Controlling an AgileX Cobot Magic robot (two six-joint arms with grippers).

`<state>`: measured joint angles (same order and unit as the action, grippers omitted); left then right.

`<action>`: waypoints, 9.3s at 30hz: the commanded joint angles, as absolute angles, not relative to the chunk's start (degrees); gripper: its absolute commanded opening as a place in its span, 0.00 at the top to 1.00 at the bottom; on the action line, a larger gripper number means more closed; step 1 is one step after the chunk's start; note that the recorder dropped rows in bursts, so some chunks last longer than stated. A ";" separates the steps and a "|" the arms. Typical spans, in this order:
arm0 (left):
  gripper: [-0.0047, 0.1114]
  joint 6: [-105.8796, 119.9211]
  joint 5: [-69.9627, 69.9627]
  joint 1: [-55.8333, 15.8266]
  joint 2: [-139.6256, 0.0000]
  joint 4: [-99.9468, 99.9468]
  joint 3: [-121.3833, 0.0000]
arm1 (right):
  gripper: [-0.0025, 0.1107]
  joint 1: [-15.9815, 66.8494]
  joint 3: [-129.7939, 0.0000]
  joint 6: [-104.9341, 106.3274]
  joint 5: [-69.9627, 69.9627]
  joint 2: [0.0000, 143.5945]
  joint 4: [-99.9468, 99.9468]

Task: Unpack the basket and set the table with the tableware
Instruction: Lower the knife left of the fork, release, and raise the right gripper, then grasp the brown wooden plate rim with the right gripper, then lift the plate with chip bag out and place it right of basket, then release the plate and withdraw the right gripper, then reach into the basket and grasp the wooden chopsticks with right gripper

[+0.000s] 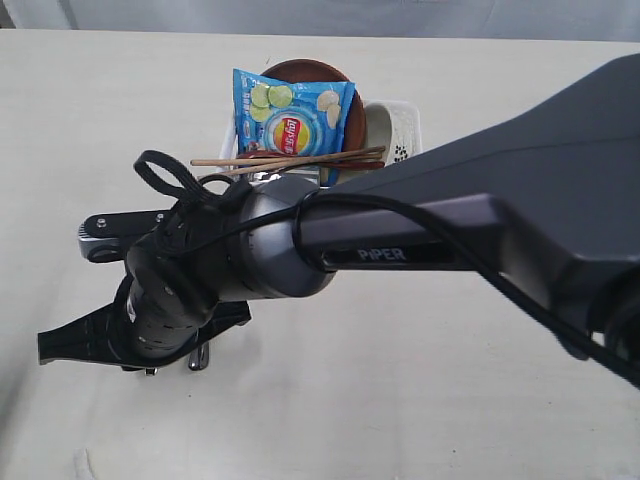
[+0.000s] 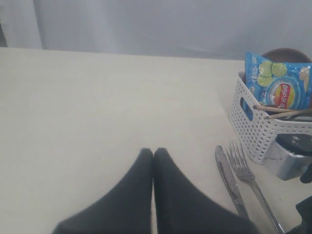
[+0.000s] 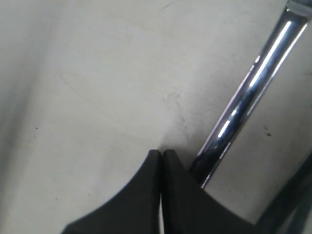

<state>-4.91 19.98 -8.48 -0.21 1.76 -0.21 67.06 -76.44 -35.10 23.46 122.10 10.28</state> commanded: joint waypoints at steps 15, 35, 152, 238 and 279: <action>0.96 -4.73 19.85 -8.75 0.00 1.71 0.00 | 0.98 66.79 -75.99 -36.53 26.71 121.10 6.23; 0.96 -4.73 19.85 -8.75 0.00 1.71 0.00 | 0.98 65.12 -75.99 -33.42 20.42 110.12 3.03; 0.96 -4.73 19.85 -8.75 0.00 1.71 0.00 | 0.98 12.13 -110.66 74.74 69.16 130.17 56.87; 0.96 -4.73 19.85 -8.75 0.00 1.71 0.00 | 0.61 6.91 -109.45 50.65 69.96 116.17 54.61; 0.96 -4.73 19.85 -8.75 0.00 1.71 0.00 | 0.50 35.51 -108.93 49.68 59.80 129.90 20.87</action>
<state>-4.91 19.98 -8.48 -0.21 1.76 -0.21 35.51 -108.96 49.54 60.81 129.66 20.77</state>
